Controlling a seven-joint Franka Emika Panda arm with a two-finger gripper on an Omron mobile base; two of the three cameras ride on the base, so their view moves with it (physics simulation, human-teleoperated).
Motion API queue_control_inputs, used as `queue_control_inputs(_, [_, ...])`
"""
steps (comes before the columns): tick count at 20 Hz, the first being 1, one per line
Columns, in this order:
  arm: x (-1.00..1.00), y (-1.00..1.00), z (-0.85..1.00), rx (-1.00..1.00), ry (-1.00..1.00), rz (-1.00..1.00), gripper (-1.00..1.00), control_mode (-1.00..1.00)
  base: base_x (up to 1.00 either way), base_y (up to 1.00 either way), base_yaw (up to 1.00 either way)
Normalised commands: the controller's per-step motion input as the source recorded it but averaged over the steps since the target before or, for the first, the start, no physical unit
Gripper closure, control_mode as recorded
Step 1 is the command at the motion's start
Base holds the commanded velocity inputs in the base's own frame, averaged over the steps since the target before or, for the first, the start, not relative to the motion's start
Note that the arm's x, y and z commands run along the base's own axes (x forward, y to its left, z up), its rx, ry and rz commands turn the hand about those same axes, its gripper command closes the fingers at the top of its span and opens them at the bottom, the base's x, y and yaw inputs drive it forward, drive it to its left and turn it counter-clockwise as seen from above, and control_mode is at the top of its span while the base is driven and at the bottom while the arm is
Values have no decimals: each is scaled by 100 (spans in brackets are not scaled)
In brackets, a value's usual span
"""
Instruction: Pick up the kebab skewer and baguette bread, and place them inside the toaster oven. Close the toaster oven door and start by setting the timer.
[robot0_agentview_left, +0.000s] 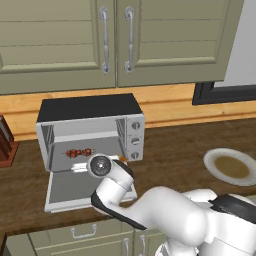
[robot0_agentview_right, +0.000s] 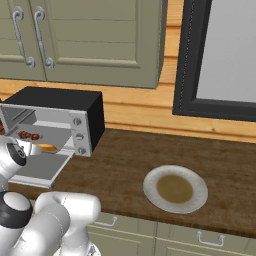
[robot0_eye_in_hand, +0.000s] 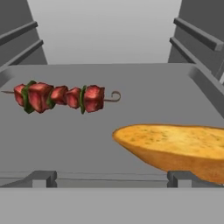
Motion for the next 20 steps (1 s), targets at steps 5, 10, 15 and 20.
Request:
queue_control_inputs(5, [4,0,-6,0,0,0,-100,-100,0,0,0])
queue_control_inputs(10, [13,0,0,0,0,0,-100,-100,0,0,0])
queue_control_inputs(15, [12,0,0,0,0,0,-100,-100,0,0,0])
queue_control_inputs(20, [15,1,0,0,0,0,-100,-100,0,0,0])
